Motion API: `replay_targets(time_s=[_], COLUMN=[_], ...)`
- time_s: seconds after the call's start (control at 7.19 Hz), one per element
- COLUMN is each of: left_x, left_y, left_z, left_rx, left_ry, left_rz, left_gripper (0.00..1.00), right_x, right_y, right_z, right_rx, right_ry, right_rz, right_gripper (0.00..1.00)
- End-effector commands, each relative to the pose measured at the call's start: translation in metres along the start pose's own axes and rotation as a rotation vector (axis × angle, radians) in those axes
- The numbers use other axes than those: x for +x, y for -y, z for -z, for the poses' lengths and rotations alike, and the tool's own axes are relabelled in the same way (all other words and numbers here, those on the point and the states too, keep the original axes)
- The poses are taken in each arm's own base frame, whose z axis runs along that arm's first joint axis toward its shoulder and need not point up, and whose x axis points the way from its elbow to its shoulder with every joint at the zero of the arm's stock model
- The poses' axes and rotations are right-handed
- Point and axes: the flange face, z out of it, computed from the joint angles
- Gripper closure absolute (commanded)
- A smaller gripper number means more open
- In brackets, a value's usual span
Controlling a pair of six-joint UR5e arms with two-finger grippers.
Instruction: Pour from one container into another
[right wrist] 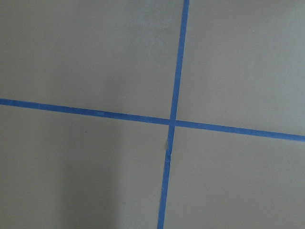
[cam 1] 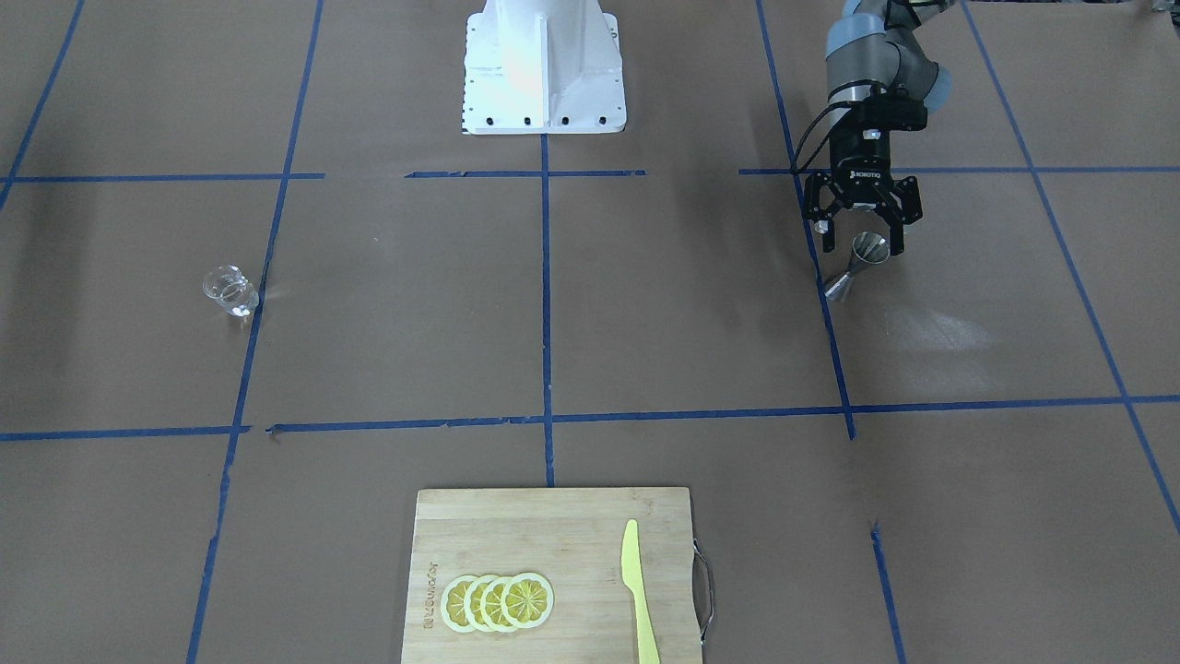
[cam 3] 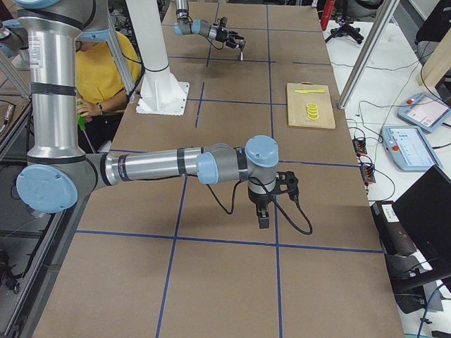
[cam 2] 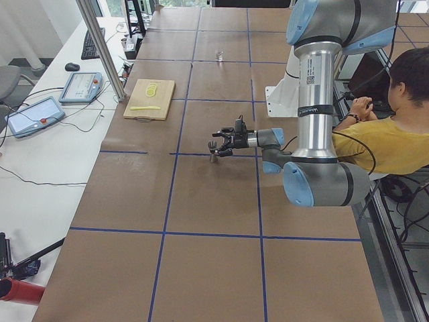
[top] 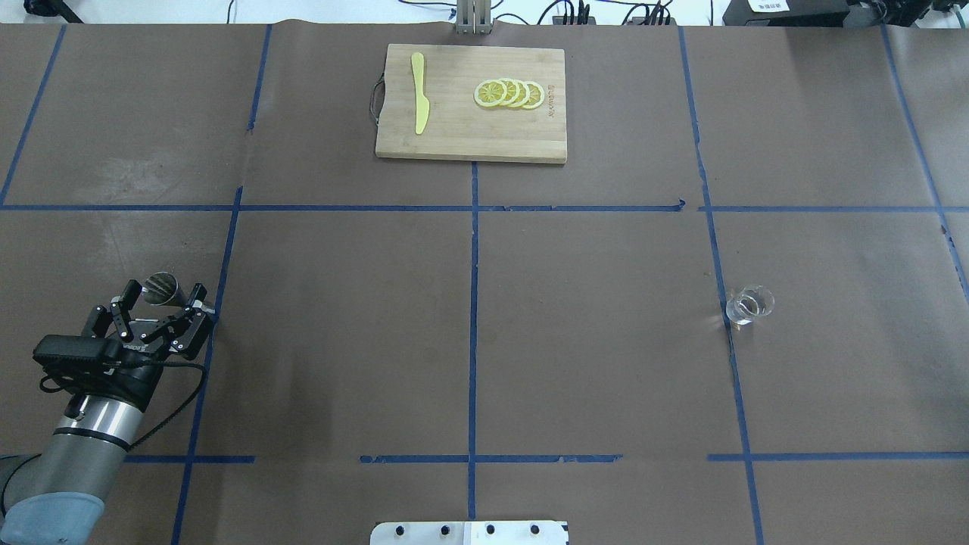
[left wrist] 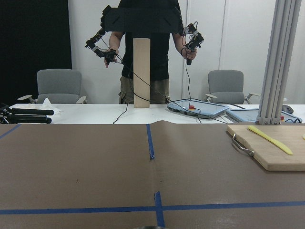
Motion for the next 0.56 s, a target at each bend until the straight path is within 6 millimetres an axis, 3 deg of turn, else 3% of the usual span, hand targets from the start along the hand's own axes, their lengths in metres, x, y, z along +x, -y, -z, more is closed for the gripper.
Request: replay_targets(time_s=[0.0,0.42], left_x=[-0.003,0.005], left_y=[-0.008,-0.038], left_z=[-0.002,-0.013], left_rx=[-0.004,-0.009], left_ry=[0.004,0.013], left_rz=[-0.015,-0.042], left_gripper=[0.0,0.02], right_x=[0.0,0.0], right_y=[0.0,-0.001], right_z=[0.0,0.0], right_rx=[0.0,-0.001], right_ry=[0.0,0.0], right_rz=[0.0,0.001], right_gripper=[0.0,0.0])
